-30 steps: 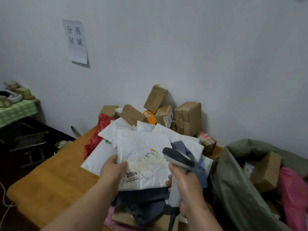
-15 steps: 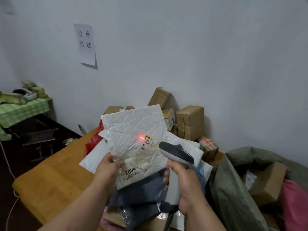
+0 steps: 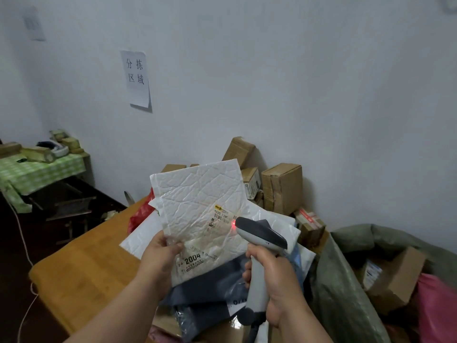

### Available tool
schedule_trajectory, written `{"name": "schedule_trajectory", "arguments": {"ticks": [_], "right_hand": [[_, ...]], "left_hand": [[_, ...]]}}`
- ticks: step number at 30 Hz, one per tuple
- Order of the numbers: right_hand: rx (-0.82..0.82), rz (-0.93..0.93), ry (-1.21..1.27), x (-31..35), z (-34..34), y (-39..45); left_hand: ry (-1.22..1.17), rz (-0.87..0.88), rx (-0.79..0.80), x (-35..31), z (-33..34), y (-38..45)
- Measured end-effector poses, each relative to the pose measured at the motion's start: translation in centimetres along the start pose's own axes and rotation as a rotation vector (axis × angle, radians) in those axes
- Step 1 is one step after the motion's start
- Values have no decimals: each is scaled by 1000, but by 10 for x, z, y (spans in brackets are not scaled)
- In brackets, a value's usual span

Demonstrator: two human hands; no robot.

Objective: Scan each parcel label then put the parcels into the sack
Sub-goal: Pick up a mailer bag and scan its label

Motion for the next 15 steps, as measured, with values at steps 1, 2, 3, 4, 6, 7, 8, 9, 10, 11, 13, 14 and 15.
{"name": "schedule_trajectory", "arguments": {"ticks": [1,2,3,4,6,7,8,9,10,11,13,14,15], "right_hand": [[3,-1,-1,0,-1,-1],[4,-1,-1,0,-2,-2],[7,1,1,-1,-2,-3],[12,1,4,-1,-3,-4],[20,-2,5,0,-4,-6],[20,-2,3,1,-4,-7],[19,-1,1,1,-5,-8],[15,-2,0,1,-5,-9],[9,-5,-2,1,-6,-11],[1,-9,-5,1,-7,-12],[-17,-9,-15,-1,-9,-16],[-27,-11,-19,-1,-10,-18],[-39,-17,-18,0,-10,-19]], "left_hand": [[-3,-3,-1,1,0,-1],[-4,-6,-1,1,0,-3],[-3,-9,-1,1,0,-4],[-2,-10,-1,1,1,-6],[-2,-7,1,-1,3,-9],[-4,-6,3,-1,4,-11],[-7,-4,6,-2,6,-13],[-7,-3,9,-3,7,-15],[-4,-2,14,-3,8,-17],[0,-3,21,-4,9,-19],[9,-3,32,-6,12,-23],[16,-1,38,-9,14,-26],[23,4,46,-11,16,-28]]}}
Point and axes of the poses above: each hand's wrist, its own y-axis towards the middle knuckle, its own z-axis out of the palm, x = y × z, the point moved 1 cm from there along y, towards the middle knuckle, and after that the axes turned 10 degrees about x, right-handed, at the moved point
